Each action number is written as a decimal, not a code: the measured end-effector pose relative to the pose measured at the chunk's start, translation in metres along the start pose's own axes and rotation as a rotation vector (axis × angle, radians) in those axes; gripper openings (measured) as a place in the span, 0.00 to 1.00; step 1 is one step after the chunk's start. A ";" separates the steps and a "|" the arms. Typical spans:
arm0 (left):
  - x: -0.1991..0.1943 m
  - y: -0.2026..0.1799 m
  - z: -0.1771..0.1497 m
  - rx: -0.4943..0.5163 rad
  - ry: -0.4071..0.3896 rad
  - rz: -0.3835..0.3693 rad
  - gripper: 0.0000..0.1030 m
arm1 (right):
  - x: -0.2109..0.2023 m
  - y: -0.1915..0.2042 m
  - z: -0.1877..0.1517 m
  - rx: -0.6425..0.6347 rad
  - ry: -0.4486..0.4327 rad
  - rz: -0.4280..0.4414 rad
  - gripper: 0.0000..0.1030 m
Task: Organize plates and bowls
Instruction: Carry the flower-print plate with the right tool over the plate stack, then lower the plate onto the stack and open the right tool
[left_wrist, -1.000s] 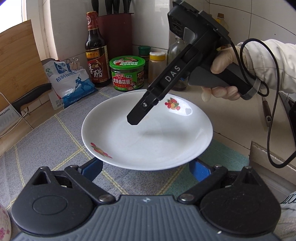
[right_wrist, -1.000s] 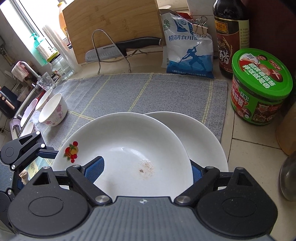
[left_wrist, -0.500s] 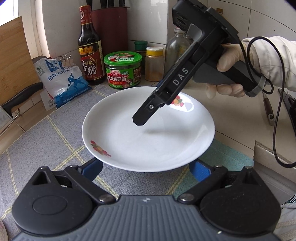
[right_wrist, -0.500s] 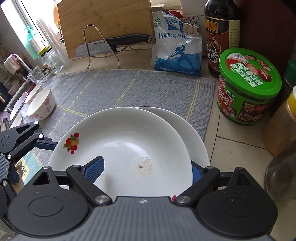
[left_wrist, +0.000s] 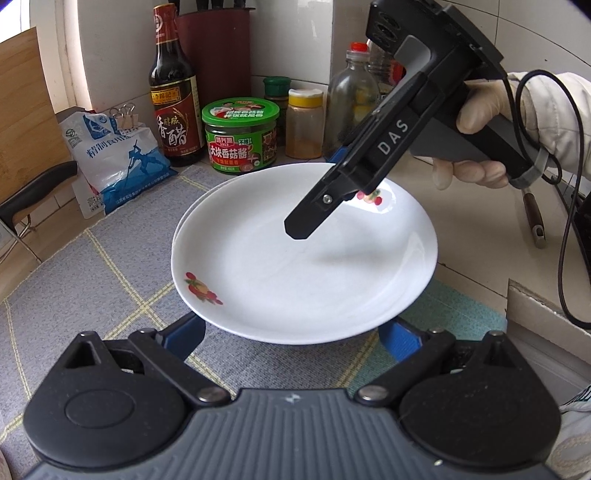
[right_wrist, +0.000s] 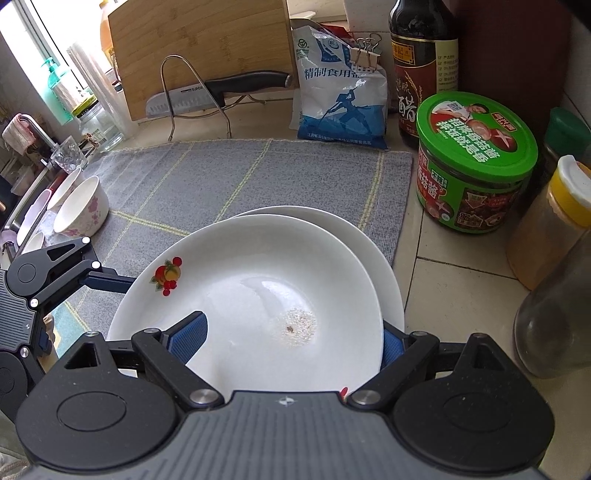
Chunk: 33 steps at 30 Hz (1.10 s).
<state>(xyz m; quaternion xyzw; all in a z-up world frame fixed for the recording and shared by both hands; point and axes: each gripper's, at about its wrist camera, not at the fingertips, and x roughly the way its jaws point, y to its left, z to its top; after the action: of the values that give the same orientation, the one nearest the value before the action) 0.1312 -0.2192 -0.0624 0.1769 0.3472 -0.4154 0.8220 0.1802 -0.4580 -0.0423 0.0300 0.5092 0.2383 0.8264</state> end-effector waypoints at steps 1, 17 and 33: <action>0.001 0.001 0.000 -0.001 0.000 -0.001 0.97 | -0.001 0.000 0.000 0.002 -0.001 -0.001 0.93; -0.001 0.001 -0.001 0.022 -0.014 -0.003 0.97 | -0.013 0.004 -0.003 0.037 -0.017 -0.038 0.98; -0.029 0.007 -0.006 -0.011 -0.093 0.057 0.97 | -0.019 0.013 -0.013 0.094 -0.006 -0.141 1.00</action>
<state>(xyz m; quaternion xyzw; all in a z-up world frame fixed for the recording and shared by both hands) 0.1224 -0.1957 -0.0457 0.1629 0.3058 -0.3978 0.8495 0.1574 -0.4569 -0.0294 0.0336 0.5181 0.1553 0.8404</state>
